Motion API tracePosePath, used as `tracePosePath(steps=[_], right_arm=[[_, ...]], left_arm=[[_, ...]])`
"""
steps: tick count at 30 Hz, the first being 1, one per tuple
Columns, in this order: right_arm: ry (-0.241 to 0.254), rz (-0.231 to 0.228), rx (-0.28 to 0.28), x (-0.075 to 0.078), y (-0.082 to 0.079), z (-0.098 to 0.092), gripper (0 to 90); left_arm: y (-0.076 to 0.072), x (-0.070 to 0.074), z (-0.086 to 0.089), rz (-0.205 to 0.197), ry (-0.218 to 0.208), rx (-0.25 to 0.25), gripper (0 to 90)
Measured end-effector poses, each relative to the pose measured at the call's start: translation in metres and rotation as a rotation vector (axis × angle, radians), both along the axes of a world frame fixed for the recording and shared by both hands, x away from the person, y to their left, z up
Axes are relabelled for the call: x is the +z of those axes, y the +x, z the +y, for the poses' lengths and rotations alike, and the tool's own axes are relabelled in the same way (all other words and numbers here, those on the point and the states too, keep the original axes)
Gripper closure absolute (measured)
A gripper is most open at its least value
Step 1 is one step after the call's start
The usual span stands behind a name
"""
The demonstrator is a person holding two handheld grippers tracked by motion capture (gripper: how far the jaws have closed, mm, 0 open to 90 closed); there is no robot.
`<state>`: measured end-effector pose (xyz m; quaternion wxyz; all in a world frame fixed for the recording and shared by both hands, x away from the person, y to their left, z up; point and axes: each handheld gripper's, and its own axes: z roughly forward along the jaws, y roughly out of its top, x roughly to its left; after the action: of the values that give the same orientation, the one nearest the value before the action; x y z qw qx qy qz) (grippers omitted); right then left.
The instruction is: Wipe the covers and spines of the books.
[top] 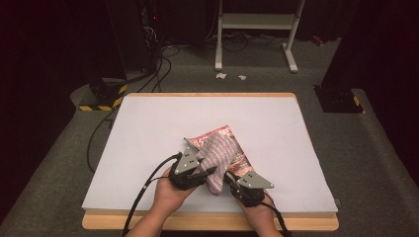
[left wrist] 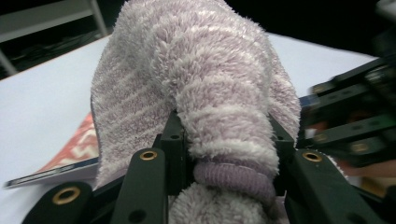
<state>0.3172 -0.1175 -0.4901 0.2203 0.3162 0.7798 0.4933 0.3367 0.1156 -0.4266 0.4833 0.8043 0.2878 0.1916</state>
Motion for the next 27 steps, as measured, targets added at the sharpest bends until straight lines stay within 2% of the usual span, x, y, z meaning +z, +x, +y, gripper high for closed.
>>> tracePosePath(steps=[5,9,12,20,22,24,27], right_arm=[[0.001,0.001,0.001,0.0,0.0,0.0,81.7],[0.003,0.001,0.002,0.0,0.0,0.0,81.6],[0.003,-0.002,0.004,0.0,0.0,0.0,81.5],[0.003,-0.006,0.007,0.0,0.0,0.0,81.4],[0.005,-0.005,0.008,0.0,0.0,0.0,81.3],[0.004,-0.005,0.008,0.0,0.0,0.0,81.3],[0.002,-0.006,0.011,-0.001,0.0,0.0,81.3]], left_arm=[[0.023,-0.011,0.019,0.035,0.021,0.068,61.6],[0.044,-0.026,0.038,0.056,0.017,0.128,61.5],[0.062,-0.037,0.053,0.071,0.032,0.182,61.5],[0.101,-0.056,0.085,0.09,0.107,0.327,61.6],[0.109,-0.06,0.092,0.118,0.126,0.356,61.6],[0.114,-0.063,0.094,0.127,0.144,0.37,61.6],[0.118,-0.064,0.093,0.149,0.146,0.358,61.6]])
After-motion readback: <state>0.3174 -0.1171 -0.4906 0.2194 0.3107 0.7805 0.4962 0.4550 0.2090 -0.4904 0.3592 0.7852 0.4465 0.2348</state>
